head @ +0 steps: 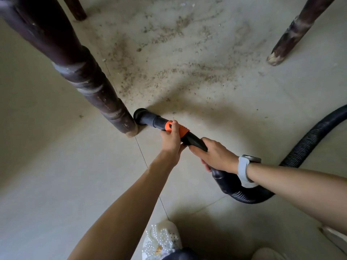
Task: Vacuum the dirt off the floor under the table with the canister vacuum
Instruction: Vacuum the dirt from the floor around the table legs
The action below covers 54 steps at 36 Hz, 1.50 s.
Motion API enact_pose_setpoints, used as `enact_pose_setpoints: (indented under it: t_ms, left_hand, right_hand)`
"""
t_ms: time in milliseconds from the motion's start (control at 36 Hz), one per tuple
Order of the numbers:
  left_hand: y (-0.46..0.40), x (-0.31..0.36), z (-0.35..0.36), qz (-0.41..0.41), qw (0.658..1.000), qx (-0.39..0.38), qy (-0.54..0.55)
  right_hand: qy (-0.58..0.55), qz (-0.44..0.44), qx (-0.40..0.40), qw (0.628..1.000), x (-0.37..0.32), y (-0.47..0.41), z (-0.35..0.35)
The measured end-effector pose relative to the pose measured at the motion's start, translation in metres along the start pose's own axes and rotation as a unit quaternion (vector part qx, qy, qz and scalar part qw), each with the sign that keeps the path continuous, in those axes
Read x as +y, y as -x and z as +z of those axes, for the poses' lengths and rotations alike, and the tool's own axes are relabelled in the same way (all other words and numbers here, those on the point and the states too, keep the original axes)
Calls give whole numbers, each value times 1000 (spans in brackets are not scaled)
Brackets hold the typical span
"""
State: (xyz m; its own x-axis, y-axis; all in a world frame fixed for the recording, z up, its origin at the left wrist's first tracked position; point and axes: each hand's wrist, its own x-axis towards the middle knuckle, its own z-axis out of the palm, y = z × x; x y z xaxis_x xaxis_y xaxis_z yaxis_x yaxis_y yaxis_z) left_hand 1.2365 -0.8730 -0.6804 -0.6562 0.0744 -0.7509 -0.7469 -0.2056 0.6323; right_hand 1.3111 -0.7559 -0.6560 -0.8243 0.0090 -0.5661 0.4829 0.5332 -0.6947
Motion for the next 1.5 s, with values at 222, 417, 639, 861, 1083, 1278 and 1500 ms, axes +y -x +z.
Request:
enact_pose_setpoints:
  t_ms: [222,417,639,861,1083,1278,1500]
  left_hand:
    - [-13,48,-3,-19,999,28,36]
    - [-24,70,-18,-9,997,62,36]
    - [-39,72,-14,-7,993,100,56]
    - [-52,97,-12,-3,985,158,72]
    - [-53,99,-8,16,980,172,96]
    - [-35,78,1,30,982,176,63]
    - [-11,34,29,11,989,144,-26]
  right_hand:
    - [15,-13,-20,1000,-46,-36,-6]
    - [34,-10,-86,996,-54,-50,-10]
    - [33,-41,-110,993,-29,-59,-11]
    - [125,-84,-106,983,-48,-90,-13]
    - [120,-102,-114,981,-51,-101,-15]
    - [104,-97,-102,985,-43,-79,-13]
    - [55,-29,-116,991,-3,-29,-28]
